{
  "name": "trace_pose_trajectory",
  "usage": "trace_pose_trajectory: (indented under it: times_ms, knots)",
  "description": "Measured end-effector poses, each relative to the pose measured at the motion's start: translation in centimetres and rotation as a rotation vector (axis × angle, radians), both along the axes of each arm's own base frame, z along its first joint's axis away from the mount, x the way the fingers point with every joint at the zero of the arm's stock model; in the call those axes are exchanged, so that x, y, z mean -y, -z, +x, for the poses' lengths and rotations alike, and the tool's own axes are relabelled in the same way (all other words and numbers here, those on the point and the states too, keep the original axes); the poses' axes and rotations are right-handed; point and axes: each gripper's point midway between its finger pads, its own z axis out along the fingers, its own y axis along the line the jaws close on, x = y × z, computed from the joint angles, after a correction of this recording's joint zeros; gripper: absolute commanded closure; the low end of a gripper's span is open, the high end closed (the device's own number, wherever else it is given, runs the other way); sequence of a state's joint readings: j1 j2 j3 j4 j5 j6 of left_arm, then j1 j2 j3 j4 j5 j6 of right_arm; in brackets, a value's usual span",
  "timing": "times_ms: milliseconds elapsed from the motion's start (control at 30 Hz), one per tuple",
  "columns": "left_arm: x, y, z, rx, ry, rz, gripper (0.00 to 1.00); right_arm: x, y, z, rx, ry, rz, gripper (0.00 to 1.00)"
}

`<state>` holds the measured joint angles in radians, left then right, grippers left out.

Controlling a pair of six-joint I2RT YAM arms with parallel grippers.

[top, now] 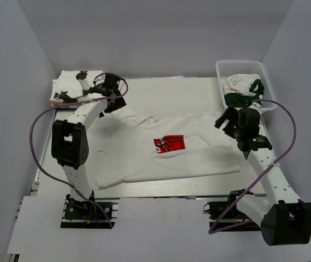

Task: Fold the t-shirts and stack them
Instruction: Grap the side of the flattened tshirt furthest away from the robot with both arms

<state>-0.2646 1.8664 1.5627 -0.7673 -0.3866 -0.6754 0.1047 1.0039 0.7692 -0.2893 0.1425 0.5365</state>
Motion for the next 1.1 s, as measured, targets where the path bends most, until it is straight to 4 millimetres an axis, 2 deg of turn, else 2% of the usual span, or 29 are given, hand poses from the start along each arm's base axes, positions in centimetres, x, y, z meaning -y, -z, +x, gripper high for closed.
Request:
trace_pose_trajectory:
  times_ms: [100, 233, 400, 467, 567, 600, 633, 733, 767, 800, 967, 1100]
  knots:
    - [-1.7, 2.1, 2.1, -0.011, 0.004, 0.045, 0.05, 0.2, 0.4, 0.9, 0.001, 0.008, -0.014, 0.10]
    - [-3.1, 4.7, 3.8, -0.030, 0.032, 0.072, 0.09, 0.5, 0.7, 2.3, -0.013, 0.018, -0.041, 0.10]
    - [-3.2, 7.8, 5.4, -0.040, 0.081, 0.051, 0.15, 1.1, 0.0, 3.9, -0.008, 0.043, -0.075, 0.10]
    - [-2.9, 8.8, 5.9, -0.039, 0.101, 0.027, 0.21, 1.3, -0.1, 4.1, -0.008, 0.050, -0.084, 0.10]
    - [-2.6, 9.9, 6.7, -0.033, 0.125, 0.002, 0.40, 1.6, 0.2, 4.3, -0.015, 0.056, -0.094, 0.10]
    - [-2.5, 9.8, 7.1, -0.022, 0.129, -0.003, 0.46, 1.6, 0.3, 4.3, -0.020, 0.057, -0.095, 0.10]
    - [-2.4, 9.7, 7.4, -0.012, 0.136, -0.020, 0.57, 1.6, 0.5, 4.3, -0.025, 0.058, -0.096, 0.10]
    - [-2.0, 9.7, 8.2, 0.012, 0.153, -0.058, 0.79, 1.7, 1.2, 4.4, -0.045, 0.060, -0.101, 0.10]
    - [-2.0, 9.7, 8.3, 0.014, 0.157, -0.067, 0.92, 1.7, 1.5, 4.4, -0.054, 0.061, -0.105, 0.10]
    - [-2.0, 9.7, 8.3, 0.015, 0.159, -0.077, 0.98, 1.8, 1.8, 4.5, -0.063, 0.061, -0.108, 0.10]
    - [-1.9, 9.3, 8.6, 0.022, 0.173, -0.118, 1.00, 2.4, 2.7, 4.9, -0.100, 0.070, -0.158, 0.10]
    - [-1.7, 8.6, 9.1, 0.038, 0.188, -0.148, 1.00, 3.1, 2.1, 6.7, -0.102, 0.079, -0.215, 0.10]
